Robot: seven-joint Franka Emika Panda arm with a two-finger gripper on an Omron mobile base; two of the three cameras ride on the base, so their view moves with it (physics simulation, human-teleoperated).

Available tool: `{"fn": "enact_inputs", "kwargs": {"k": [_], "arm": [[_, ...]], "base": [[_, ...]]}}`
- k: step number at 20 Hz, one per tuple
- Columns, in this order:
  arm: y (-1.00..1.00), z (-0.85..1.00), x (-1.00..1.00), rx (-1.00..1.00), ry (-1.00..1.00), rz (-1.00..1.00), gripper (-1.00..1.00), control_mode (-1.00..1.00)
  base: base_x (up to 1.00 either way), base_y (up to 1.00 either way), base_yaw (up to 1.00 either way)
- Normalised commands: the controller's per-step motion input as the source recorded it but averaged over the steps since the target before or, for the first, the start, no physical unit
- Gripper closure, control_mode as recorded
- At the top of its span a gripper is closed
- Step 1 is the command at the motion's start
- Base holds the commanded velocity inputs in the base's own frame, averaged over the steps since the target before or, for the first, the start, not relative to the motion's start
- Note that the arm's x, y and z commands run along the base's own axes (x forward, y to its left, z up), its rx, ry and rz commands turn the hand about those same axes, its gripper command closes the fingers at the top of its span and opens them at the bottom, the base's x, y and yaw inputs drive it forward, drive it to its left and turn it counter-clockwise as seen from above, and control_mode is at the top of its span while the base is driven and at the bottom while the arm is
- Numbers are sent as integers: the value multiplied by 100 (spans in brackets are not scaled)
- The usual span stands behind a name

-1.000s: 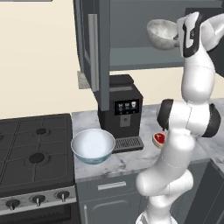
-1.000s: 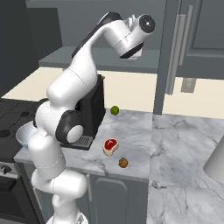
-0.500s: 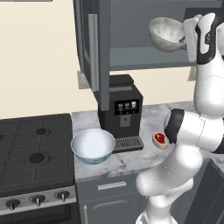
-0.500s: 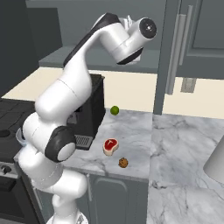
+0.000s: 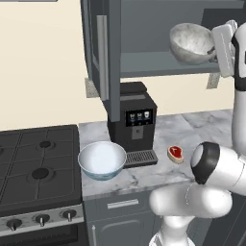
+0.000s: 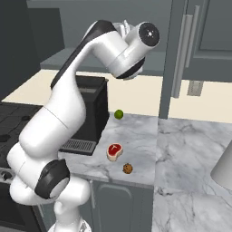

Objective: Pick both bowls and place them on the counter. Then place the steak in one bowl and place the cookie dough ball in the other bowl.

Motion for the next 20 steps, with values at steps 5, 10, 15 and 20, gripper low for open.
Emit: {"fn": "enact_inputs", "kwargs": {"k": [5,10,15,20], "arm": [[17,-1,-76,-7,11,6,100,-100],[13,-14,-77,-5,5,3,100,-100],[0,-26,-74,-3,1,0,100,-100],[-4,-34,-53,0,9,0,100,-100]], "base": [[0,0,0],[0,0,0],[0,0,0],[0,0,0]]}}
